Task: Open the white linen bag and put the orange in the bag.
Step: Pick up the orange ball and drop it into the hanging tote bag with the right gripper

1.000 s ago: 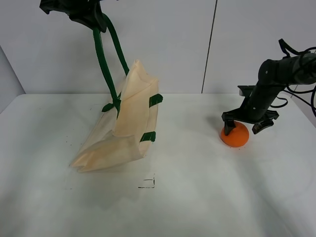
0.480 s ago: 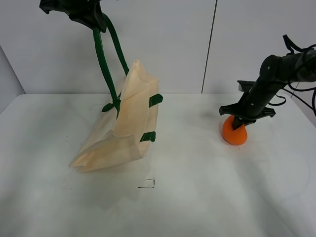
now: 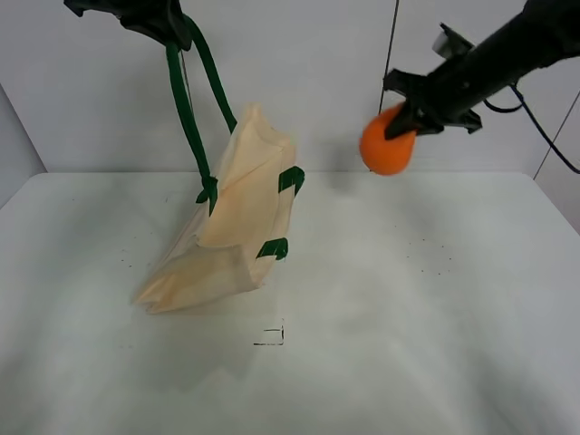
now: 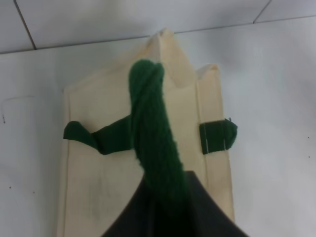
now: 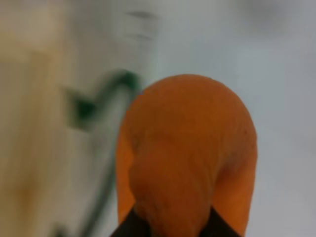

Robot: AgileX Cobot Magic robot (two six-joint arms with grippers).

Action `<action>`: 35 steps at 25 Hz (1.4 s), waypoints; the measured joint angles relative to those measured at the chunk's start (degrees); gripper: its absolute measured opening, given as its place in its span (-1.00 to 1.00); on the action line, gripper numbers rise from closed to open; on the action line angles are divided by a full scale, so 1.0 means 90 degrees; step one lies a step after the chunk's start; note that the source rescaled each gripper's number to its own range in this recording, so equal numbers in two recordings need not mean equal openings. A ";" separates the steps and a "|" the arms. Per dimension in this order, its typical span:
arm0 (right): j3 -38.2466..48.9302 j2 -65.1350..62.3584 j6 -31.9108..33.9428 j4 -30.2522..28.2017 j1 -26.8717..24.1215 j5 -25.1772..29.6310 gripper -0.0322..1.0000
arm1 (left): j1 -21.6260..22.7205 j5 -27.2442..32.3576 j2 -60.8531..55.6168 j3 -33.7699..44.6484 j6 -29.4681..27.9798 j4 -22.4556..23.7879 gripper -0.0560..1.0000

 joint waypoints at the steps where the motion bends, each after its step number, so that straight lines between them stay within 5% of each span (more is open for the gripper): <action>1: -0.0113 0.0000 -0.0009 0.0184 0.0204 -0.0036 -0.94 | 0.0000 0.0000 0.0000 0.0000 0.0000 0.0000 -0.89; 11: -0.0304 0.0957 0.0082 0.0520 0.2133 -0.1445 -0.94 | 0.0000 0.0000 0.0000 0.0000 0.0000 0.0000 -0.89; 18: -0.0304 0.1863 0.0169 0.0951 0.2323 -0.2128 -0.94 | 0.0000 0.0000 0.0000 0.0000 0.0001 0.0000 -0.89; 24: -0.0304 0.2117 -0.0661 0.1719 0.2323 -0.2084 -0.93 | 0.0000 0.0000 0.0000 0.0000 0.0007 0.0000 -0.89; 26: -0.0304 0.2117 -0.0713 0.1780 0.2323 -0.2084 -0.71 | 0.0000 0.0000 0.0000 0.0000 0.0007 0.0000 -0.89; 30: -0.0319 0.2117 -0.0831 0.1566 0.2323 -0.2035 0.55 | 0.0000 0.0000 0.0000 0.0000 0.0007 0.0000 -0.89; 31: -0.0364 0.2117 -0.0831 0.1474 0.2323 -0.1893 0.74 | 0.0000 0.0000 0.0000 0.0000 0.0007 0.0000 -0.89; 35: -0.0907 0.2099 -0.0018 0.0311 0.2249 -0.0727 0.97 | 0.0000 0.0000 0.0000 0.0000 0.0007 -0.0015 -0.89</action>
